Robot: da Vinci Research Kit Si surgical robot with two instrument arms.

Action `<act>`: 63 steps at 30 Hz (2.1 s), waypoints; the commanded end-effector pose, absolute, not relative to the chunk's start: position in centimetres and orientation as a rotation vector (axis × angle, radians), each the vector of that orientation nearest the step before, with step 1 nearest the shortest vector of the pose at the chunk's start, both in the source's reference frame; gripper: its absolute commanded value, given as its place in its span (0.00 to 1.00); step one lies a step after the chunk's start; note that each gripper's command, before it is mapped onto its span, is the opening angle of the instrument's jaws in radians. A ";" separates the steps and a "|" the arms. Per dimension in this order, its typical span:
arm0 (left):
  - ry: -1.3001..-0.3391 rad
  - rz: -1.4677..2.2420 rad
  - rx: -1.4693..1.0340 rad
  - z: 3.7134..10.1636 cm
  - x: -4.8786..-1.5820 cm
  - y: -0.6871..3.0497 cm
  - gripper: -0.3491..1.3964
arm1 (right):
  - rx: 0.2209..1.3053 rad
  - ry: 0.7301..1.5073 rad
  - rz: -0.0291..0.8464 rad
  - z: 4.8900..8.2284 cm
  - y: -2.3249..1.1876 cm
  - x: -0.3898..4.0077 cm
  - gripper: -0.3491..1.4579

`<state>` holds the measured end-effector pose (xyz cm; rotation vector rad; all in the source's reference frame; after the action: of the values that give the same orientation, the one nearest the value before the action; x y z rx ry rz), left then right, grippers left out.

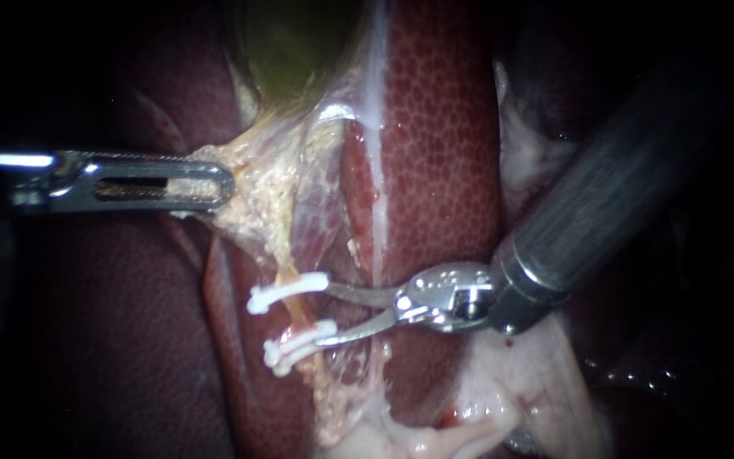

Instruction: Go to the cutting position left tube

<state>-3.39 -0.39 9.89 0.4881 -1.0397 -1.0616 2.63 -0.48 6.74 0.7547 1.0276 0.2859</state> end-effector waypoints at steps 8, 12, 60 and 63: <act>-1.039 -1.063 0.487 9.87 -3.40 -0.39 0.00 | 0.771 1.026 0.280 6.79 -0.54 2.76 0.98; -1.039 -1.063 0.486 9.87 -3.40 -0.40 0.00 | 0.782 1.027 0.273 6.80 -0.56 2.80 0.98; -1.038 -1.067 0.484 9.84 -3.48 -0.39 0.00 | 0.951 1.091 0.301 6.93 -0.59 3.45 0.89; -1.038 -1.067 0.484 9.84 -3.48 -0.39 0.00 | 0.957 1.100 0.311 6.93 -0.58 3.46 0.89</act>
<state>-3.48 -0.39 9.85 0.4842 -1.0380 -1.0667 3.47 -0.57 6.93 0.9587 1.1026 0.3121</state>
